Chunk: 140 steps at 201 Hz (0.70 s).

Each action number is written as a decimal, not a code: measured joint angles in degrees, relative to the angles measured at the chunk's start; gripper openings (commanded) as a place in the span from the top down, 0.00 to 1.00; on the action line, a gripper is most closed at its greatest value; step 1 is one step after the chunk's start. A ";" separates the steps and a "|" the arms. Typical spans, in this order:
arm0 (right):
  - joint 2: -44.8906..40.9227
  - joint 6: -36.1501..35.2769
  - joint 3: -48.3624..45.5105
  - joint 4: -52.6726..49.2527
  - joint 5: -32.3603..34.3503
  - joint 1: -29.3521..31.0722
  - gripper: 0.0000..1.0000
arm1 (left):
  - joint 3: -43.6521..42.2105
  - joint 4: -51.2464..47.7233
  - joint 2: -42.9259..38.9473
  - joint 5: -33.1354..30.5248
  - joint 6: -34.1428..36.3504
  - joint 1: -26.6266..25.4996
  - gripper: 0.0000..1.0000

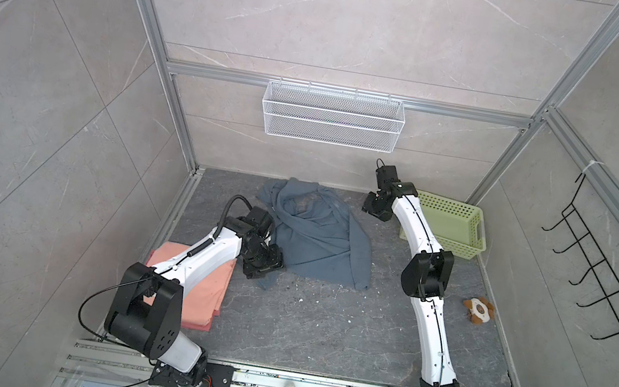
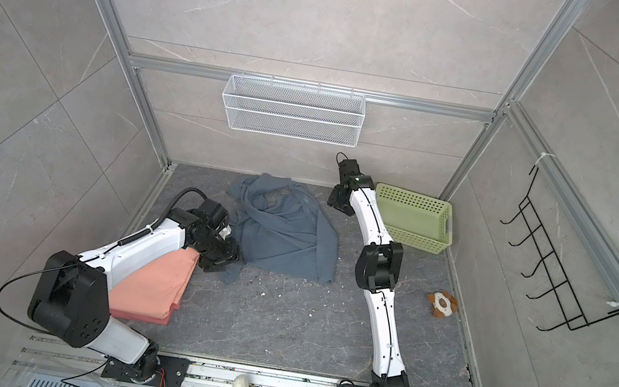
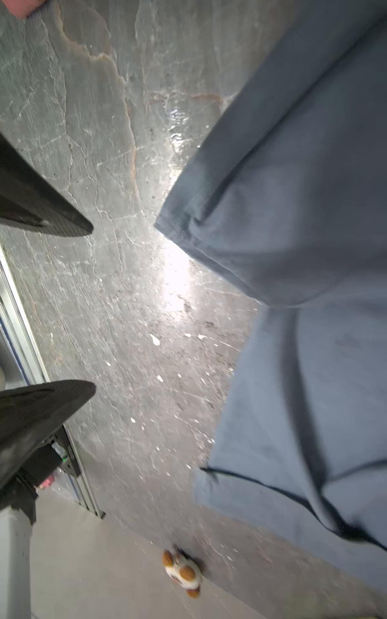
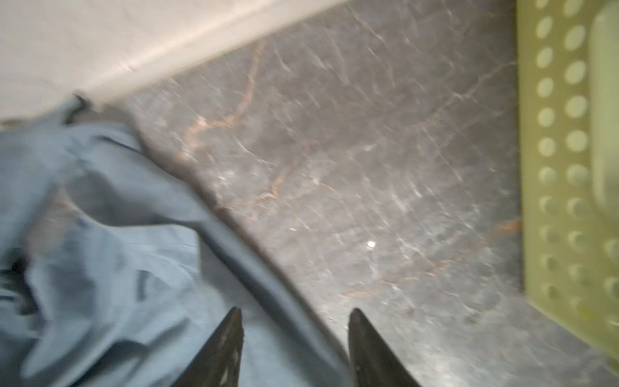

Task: Fold and stack the t-shirts

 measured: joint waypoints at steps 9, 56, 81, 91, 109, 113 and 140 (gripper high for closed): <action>-1.70 -0.26 -2.89 -0.31 0.07 0.02 0.46 | 2.21 -0.02 0.72 0.00 0.59 0.61 0.29; -22.14 0.57 -33.07 8.28 -3.02 3.32 0.42 | 10.29 2.05 9.22 -0.22 4.44 6.95 0.29; -31.87 5.01 -48.76 17.81 -6.47 7.32 0.42 | 13.64 3.52 17.97 -1.20 5.75 8.74 0.29; -34.05 6.84 -53.68 21.70 -7.89 9.03 0.42 | 14.53 4.22 20.81 -1.46 5.90 8.87 0.29; -34.97 9.92 -59.19 26.60 -9.57 11.93 0.43 | 15.61 5.49 24.55 -1.49 5.88 8.81 0.29; -34.77 10.54 -60.08 27.52 -9.92 12.55 0.43 | 15.76 5.79 25.22 -1.44 5.79 8.81 0.29; -32.96 13.09 -62.86 30.86 -10.71 14.51 0.43 | 15.67 8.02 27.58 -1.33 4.81 8.48 0.29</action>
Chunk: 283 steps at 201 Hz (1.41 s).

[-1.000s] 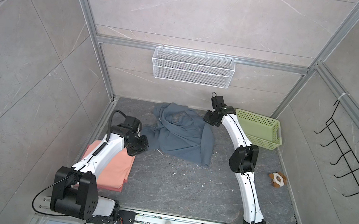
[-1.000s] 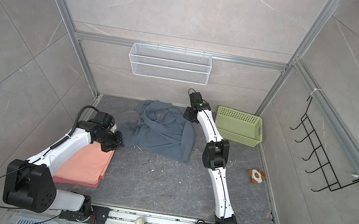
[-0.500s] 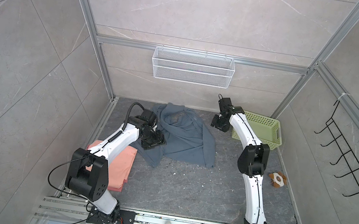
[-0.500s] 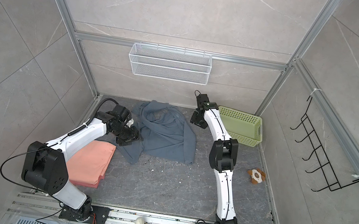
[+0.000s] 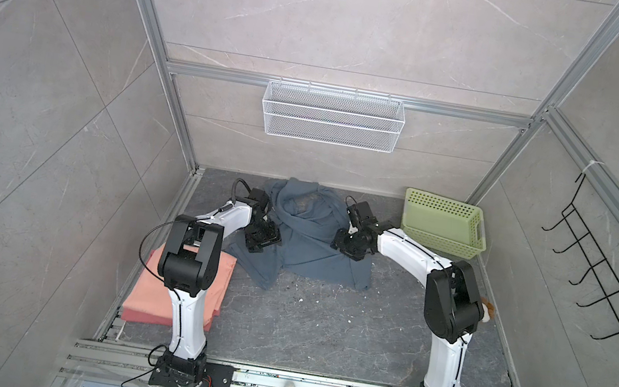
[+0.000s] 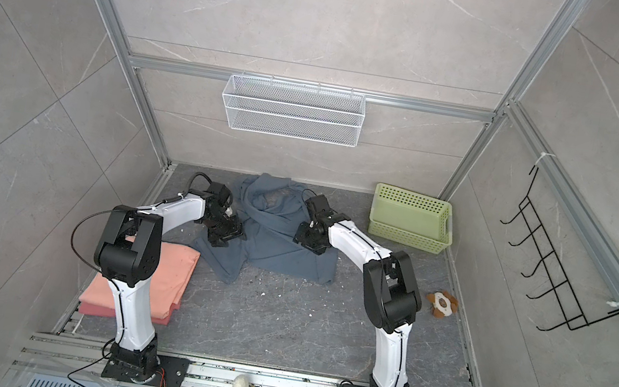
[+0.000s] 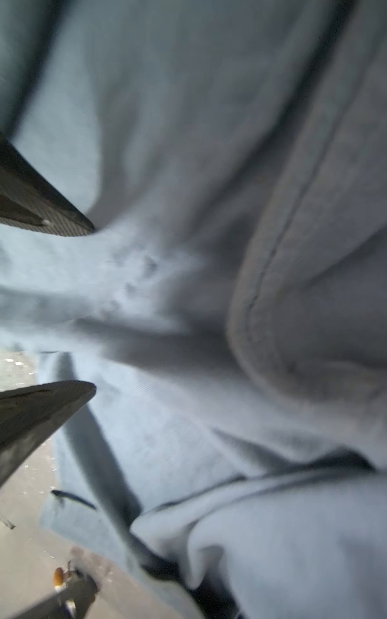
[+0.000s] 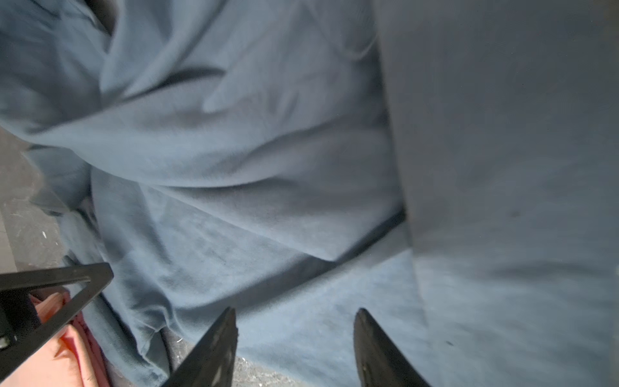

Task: Fold and stack the t-shirts

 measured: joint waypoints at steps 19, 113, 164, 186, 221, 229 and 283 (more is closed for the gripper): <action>1.73 0.87 -0.15 0.63 0.24 -0.17 0.43 | -0.87 1.66 0.22 0.20 -1.05 -0.50 0.29; 3.19 -1.27 -2.64 1.46 1.29 -10.97 0.42 | -4.90 9.03 -1.38 1.90 -5.86 -9.66 0.30; -2.99 -6.54 -5.09 0.76 0.57 -11.76 0.42 | -7.85 2.93 -9.60 -0.55 -5.60 -9.25 0.31; -9.01 -6.86 -6.80 0.79 0.44 -11.43 0.42 | -9.99 0.55 -16.28 -3.50 -5.33 -7.82 0.36; -16.76 -5.31 -11.63 1.14 0.37 -11.45 0.42 | -13.86 -1.81 -19.15 -7.50 -5.53 -3.23 0.46; -17.68 -4.87 -13.25 1.18 0.39 -11.45 0.42 | -14.40 -2.01 -18.73 -8.02 -5.55 -2.34 0.47; -21.64 -2.69 -20.41 -1.33 1.88 -11.45 0.42 | -12.90 -2.84 -12.20 -11.08 -5.73 -0.35 0.58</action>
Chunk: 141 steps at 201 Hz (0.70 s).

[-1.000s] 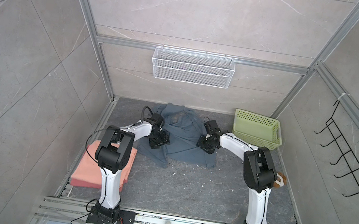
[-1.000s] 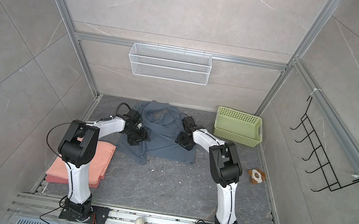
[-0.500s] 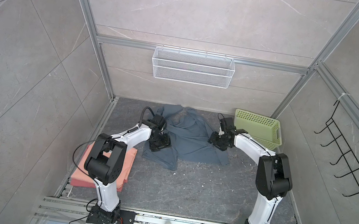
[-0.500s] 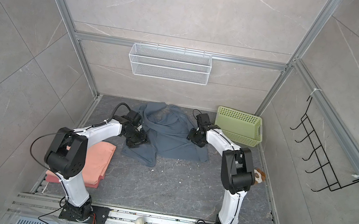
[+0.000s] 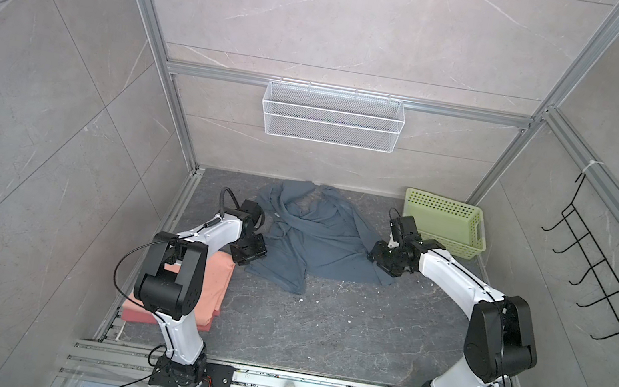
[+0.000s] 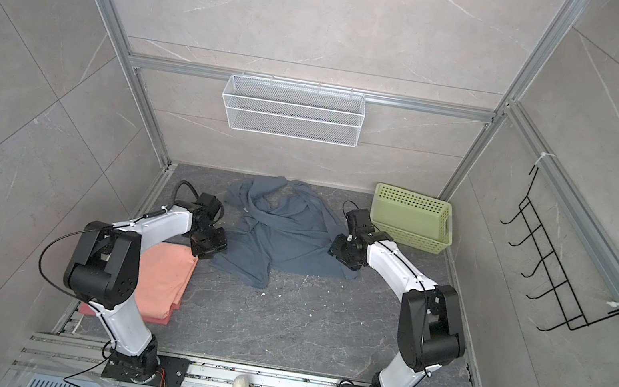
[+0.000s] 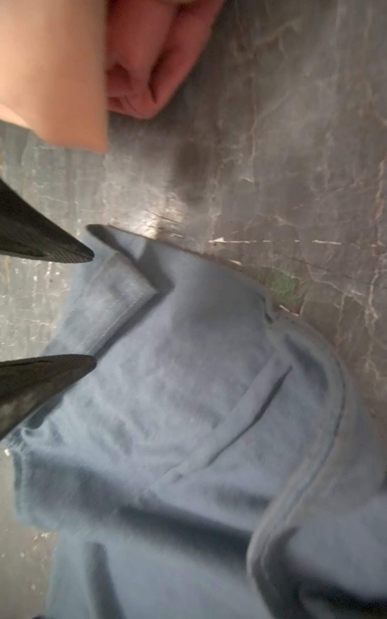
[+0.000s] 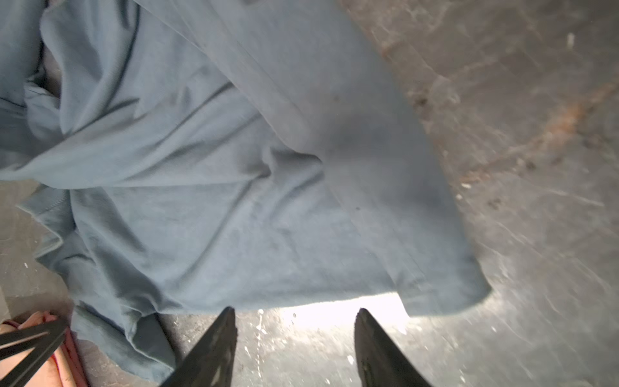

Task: Fold and stack the t-shirts

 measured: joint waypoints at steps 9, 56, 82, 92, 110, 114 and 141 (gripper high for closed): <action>-0.98 0.15 -0.11 -0.55 0.52 0.00 0.42 | 0.31 -0.09 0.98 -0.17 -0.04 0.00 0.59; -4.50 0.17 -0.11 -1.46 3.26 0.00 0.42 | 0.52 0.04 3.67 -1.01 -0.81 0.15 0.78; -4.57 0.22 -0.11 -1.79 4.22 0.00 0.42 | 0.72 0.13 3.67 -1.01 -1.03 0.20 0.95; -4.57 0.37 -0.11 -1.79 4.50 0.00 0.42 | 0.72 0.04 3.65 -1.01 -1.05 0.20 1.00; -4.57 0.37 -0.11 -1.79 4.83 0.00 0.42 | 0.68 -0.48 3.19 -1.01 -1.11 0.20 1.00; -4.55 0.37 -0.11 -1.79 4.85 0.00 0.42 | 0.66 -0.70 2.84 -0.98 -1.14 0.20 1.00; -3.72 0.37 -0.09 -1.81 4.87 0.00 0.42 | -0.24 -3.23 -2.64 0.00 -1.27 0.17 1.00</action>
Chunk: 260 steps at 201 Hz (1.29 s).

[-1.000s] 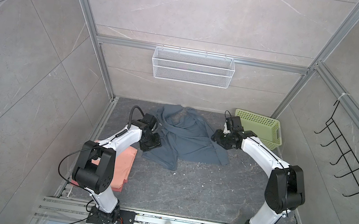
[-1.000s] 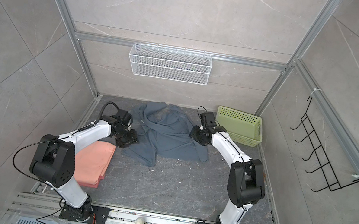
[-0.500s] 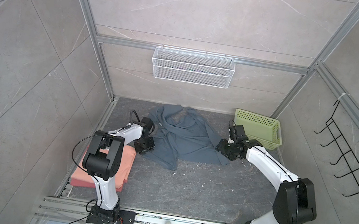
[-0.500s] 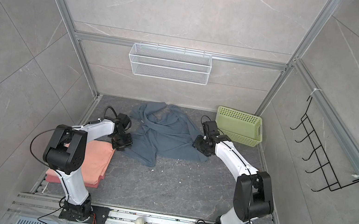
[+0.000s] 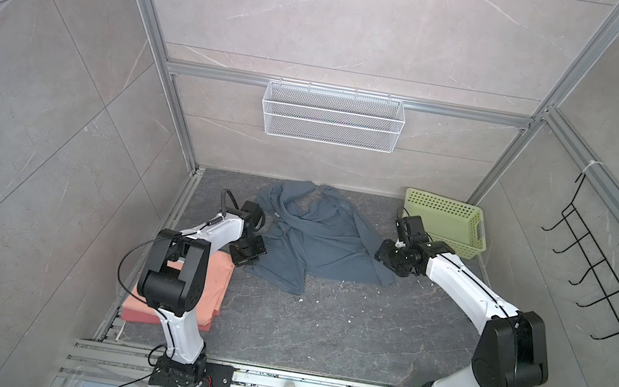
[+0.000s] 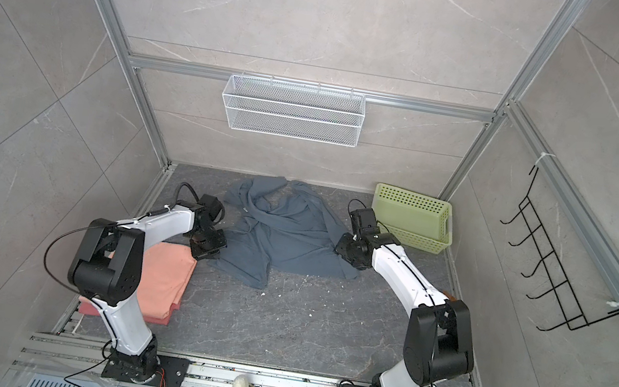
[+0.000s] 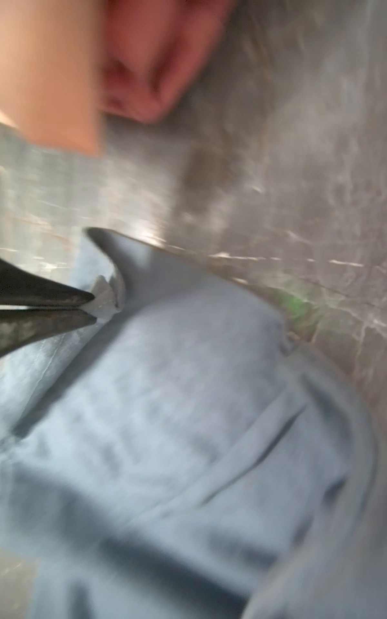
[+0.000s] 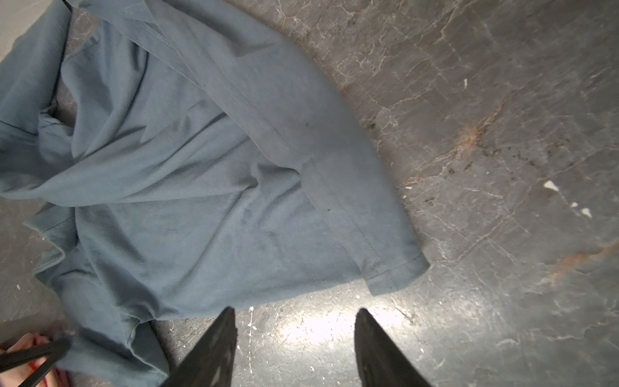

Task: Fold and stack the t-shirts

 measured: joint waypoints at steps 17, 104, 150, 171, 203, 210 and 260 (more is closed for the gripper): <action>1.03 0.00 0.00 0.02 -0.02 -0.07 0.42 | -1.16 -2.40 -5.64 1.46 -0.22 -0.11 1.00; 4.39 0.04 1.44 -1.27 -0.09 -1.73 0.42 | -2.89 -16.28 -16.98 8.92 -0.35 -3.02 0.22; 4.55 1.09 1.27 -0.83 -0.55 -1.73 0.42 | 4.46 -8.76 -7.26 8.00 0.72 -2.29 0.24; 3.72 1.03 -0.72 -0.37 -0.55 -1.73 0.42 | 4.35 -5.20 -0.96 7.98 0.74 -2.29 0.24; 0.17 -0.39 -4.52 -0.35 -0.22 -1.70 0.42 | 3.28 -2.34 1.49 7.80 0.72 -2.29 0.23; -0.33 -0.94 -5.31 -0.33 0.07 -1.66 0.42 | 3.26 -2.08 1.49 7.76 0.74 -2.29 0.23; 3.10 -8.31 -6.43 -0.02 5.42 2.25 0.45 | 1.44 -0.20 1.49 6.60 0.59 -2.29 0.23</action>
